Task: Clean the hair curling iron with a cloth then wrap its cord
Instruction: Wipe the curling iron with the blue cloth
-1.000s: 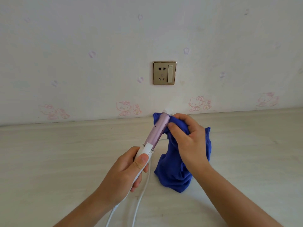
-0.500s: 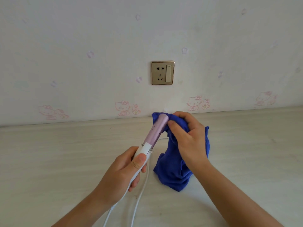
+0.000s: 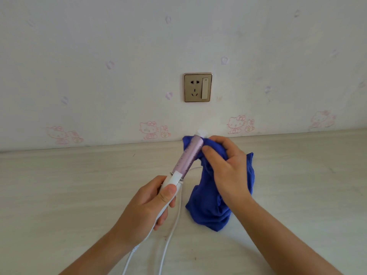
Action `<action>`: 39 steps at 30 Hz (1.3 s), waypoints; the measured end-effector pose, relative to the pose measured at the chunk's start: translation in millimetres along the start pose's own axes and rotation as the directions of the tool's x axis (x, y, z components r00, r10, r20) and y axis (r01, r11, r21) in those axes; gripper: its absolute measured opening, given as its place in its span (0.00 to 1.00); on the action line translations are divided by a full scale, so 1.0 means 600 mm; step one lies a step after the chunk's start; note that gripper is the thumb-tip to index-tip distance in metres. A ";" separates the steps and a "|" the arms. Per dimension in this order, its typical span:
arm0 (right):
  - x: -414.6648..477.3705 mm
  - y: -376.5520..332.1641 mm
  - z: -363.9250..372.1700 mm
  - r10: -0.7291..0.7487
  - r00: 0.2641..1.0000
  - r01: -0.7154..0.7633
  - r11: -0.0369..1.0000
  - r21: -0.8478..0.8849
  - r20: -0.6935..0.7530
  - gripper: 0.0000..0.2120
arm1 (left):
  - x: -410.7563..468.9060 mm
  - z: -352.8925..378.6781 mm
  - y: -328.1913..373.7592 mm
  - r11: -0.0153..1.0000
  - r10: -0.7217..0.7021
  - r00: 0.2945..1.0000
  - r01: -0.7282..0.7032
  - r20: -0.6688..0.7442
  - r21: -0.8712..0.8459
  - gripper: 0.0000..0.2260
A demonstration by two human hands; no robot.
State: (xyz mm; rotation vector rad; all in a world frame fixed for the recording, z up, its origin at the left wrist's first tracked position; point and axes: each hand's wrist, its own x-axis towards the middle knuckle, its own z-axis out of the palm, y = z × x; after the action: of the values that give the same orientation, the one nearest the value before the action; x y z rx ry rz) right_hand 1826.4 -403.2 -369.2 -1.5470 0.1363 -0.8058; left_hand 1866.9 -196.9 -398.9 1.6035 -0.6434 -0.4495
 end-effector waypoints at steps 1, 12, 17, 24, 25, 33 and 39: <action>0.001 0.000 -0.002 0.007 1.000 -0.007 1.000 -0.001 -0.030 0.11 | 0.000 0.002 0.000 1.000 0.014 1.000 -0.014 -0.009 0.027 0.21; -0.024 0.011 0.026 -0.016 0.989 0.020 0.999 -0.025 0.146 0.11 | 0.004 -0.009 0.005 0.997 0.060 0.996 -0.056 -0.066 0.057 0.18; -0.002 0.003 0.002 -0.033 0.999 0.034 0.999 -0.017 0.032 0.12 | 0.001 0.003 0.001 0.994 0.062 0.997 -0.058 -0.043 0.096 0.18; -0.032 0.017 0.032 -0.017 0.963 0.041 0.996 -0.083 0.268 0.08 | 0.002 -0.008 0.002 0.996 0.057 0.995 -0.051 -0.087 0.071 0.18; -0.028 0.015 0.028 -0.018 0.972 0.039 0.995 -0.088 0.235 0.08 | 0.002 -0.007 0.002 0.996 0.053 0.996 -0.048 -0.075 0.071 0.18; 0.018 0.007 -0.014 0.012 0.981 -0.015 1.000 -0.013 -0.193 0.06 | -0.008 0.004 -0.002 0.996 0.069 0.997 -0.068 -0.016 0.058 0.16; 0.030 0.010 -0.029 0.149 0.942 -0.115 0.985 0.127 -0.301 0.05 | 0.003 -0.020 0.007 0.883 -0.062 0.998 0.061 0.012 -0.466 0.23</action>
State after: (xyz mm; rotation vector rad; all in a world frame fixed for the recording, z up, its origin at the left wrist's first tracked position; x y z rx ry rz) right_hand 1832.2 -428.2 -368.7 -1.2869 0.4162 -0.9293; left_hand 1875.0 -188.9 -393.0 1.1652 -0.4384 -0.5996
